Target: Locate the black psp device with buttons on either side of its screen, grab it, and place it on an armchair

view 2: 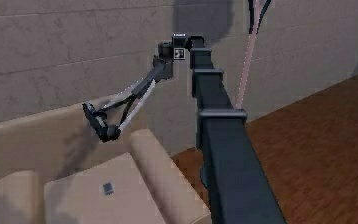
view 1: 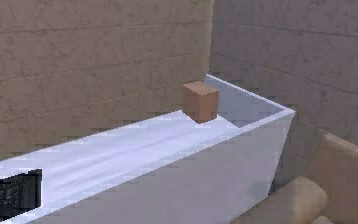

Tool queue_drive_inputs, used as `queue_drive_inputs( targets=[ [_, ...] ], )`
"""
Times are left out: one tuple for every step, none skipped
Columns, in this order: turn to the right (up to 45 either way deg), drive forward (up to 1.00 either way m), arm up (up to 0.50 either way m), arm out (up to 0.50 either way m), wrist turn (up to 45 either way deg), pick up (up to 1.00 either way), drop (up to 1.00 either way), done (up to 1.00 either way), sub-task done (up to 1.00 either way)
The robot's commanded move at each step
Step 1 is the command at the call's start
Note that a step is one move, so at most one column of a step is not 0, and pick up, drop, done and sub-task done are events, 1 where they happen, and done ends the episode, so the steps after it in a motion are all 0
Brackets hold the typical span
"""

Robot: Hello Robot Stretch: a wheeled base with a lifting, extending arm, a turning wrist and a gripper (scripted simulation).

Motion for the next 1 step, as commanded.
queue_drive_inputs(
  targets=[
    [0.0,0.0,0.0,0.0,39.0,0.0,0.0,0.0,0.0]
  ],
)
